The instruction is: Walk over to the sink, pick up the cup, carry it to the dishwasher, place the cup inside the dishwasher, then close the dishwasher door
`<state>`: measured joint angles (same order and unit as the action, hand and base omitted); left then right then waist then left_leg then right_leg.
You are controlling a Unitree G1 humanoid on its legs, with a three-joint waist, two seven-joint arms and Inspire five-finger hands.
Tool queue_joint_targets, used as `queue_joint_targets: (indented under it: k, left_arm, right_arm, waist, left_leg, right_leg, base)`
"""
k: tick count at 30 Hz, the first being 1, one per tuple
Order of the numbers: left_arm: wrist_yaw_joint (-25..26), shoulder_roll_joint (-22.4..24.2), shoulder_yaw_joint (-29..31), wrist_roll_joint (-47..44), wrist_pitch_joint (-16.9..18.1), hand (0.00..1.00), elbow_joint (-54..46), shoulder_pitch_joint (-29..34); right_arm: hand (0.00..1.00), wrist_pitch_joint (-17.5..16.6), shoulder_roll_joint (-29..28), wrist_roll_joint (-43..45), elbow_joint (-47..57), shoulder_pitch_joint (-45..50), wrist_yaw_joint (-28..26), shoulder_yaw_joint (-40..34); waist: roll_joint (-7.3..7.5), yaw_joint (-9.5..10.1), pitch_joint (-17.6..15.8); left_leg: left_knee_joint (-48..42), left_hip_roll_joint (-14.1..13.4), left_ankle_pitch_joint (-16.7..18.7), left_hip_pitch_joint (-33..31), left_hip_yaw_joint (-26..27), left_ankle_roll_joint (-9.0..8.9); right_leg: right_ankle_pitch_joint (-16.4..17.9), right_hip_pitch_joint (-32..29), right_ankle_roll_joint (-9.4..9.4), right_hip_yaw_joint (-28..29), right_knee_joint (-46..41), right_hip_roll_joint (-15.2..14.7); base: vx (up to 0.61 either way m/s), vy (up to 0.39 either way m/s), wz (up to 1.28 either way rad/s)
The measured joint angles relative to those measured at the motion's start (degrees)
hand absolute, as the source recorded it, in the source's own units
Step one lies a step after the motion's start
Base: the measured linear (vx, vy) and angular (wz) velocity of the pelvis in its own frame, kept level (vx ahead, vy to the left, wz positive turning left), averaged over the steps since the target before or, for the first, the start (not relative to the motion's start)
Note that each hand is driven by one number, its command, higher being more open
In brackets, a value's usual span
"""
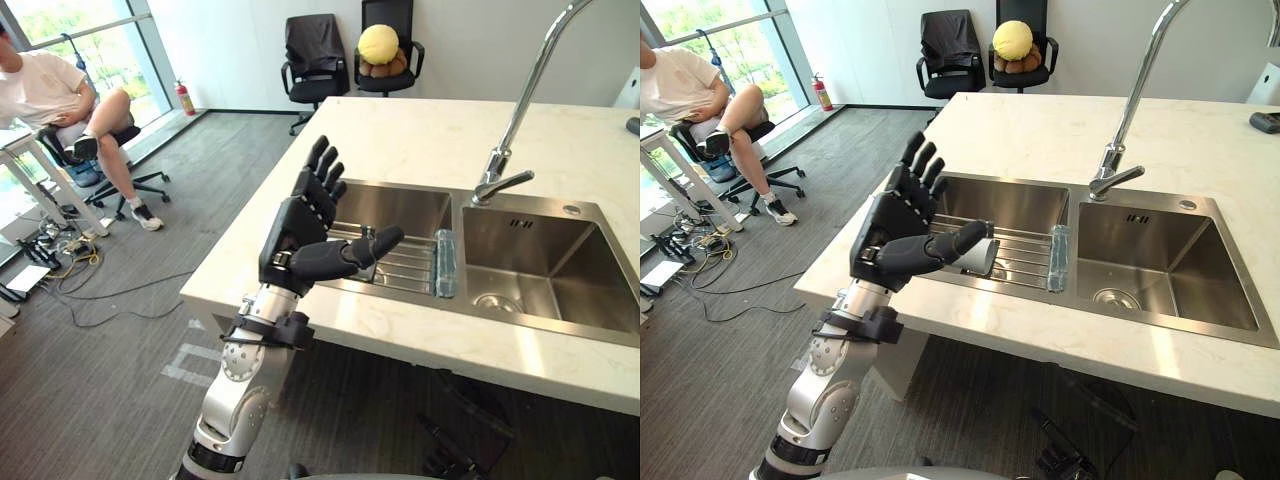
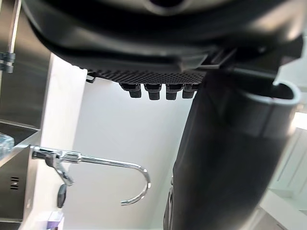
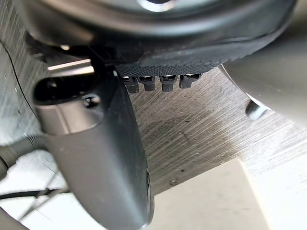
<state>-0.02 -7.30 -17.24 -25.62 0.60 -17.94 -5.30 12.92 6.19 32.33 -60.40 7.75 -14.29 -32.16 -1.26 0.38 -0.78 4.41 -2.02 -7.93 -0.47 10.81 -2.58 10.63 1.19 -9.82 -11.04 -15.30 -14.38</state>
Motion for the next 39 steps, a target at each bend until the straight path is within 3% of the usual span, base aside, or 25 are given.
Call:
queue_joint_targets:
  k: [5, 12, 19, 23, 28, 32, 39]
  left_arm:
    - [0.2, -4.6, 3.2, 7.8, -2.1, 1.00, 2.7, -0.6]
    - [1.0, -9.3, 5.5, 16.2, -2.1, 1.00, 2.8, -6.3]
    - [-0.9, -13.0, 5.6, 23.6, -2.1, 1.00, 3.4, -7.3]
    - [-2.7, -15.2, 5.3, 26.8, -4.2, 1.00, 3.4, -8.2]
    - [-3.4, -19.0, 4.3, 28.6, -5.8, 1.00, 6.7, -11.6]
    - [-3.0, -19.3, 4.3, 28.9, -6.5, 1.00, 10.3, -12.5]
    - [-1.6, -19.4, 4.4, 28.5, -6.8, 1.00, 16.7, -13.4]
  right_arm:
    - [1.00, 0.9, 0.6, -2.2, -0.5, 3.4, -6.3, -4.1]
    - [1.00, 2.2, 0.4, -2.2, -0.9, 6.0, -9.2, -7.4]
    - [1.00, 3.4, 0.3, -2.2, -0.3, 7.0, -11.1, -10.2]
    - [1.00, 4.1, -0.2, -2.2, 0.2, 8.1, -12.0, -10.2]
    - [1.00, 4.7, -0.3, -2.3, 0.6, 8.8, -13.1, -10.3]
    - [1.00, 5.6, -0.3, -2.3, 0.9, 9.4, -13.6, -10.4]
    - [1.00, 7.3, -0.2, -2.3, 2.9, 10.0, -15.3, -10.5]
  waist:
    - [0.39, 0.01, -0.2]
    - [2.24, -0.40, -0.8]
    - [2.50, -1.29, -0.7]
    - [3.35, -1.25, -0.2]
    - [4.59, -1.30, -0.1]
    - [5.81, -1.43, 0.4]
    - [6.06, -1.52, 0.5]
  left_leg:
    - [0.5, -1.3, 0.7, 1.0, 1.3, -0.08]
    - [0.6, -1.9, 0.8, 1.1, 3.3, -0.15]
    - [0.9, -2.7, 1.0, 1.4, 4.2, -0.47]
    - [0.9, -3.1, 1.0, 2.0, 5.1, -0.56]
    - [0.9, -3.8, 0.9, 2.2, 6.3, -0.75]
    - [0.9, -4.2, 0.8, 2.4, 7.2, -0.76]
    - [0.9, -4.9, 1.3, 3.0, 8.5, -1.31]
  right_leg:
    - [-2.9, 2.6, 0.20, 0.7, 5.9, 1.8]
    - [-5.5, 3.1, 0.74, 2.3, 9.4, 3.0]
    - [-6.8, 3.2, 1.16, 3.2, 10.4, 3.5]
    - [-6.8, 3.1, 1.39, 4.1, 10.6, 4.1]
    - [-7.6, 3.0, 1.75, 5.2, 11.6, 4.8]
    - [-8.2, 2.9, 1.71, 6.1, 12.3, 5.2]
    - [-9.2, 2.9, 2.28, 6.2, 12.3, 5.9]
  base:
    - [0.04, 0.002, -0.15]
    - [-0.01, 0.018, -0.15]
    - [-0.03, 0.014, -0.10]
    - [-0.04, 0.009, -0.10]
    - [-0.02, -0.004, -0.14]
    - [0.01, -0.002, -0.13]
    - [-0.02, -0.002, -0.10]
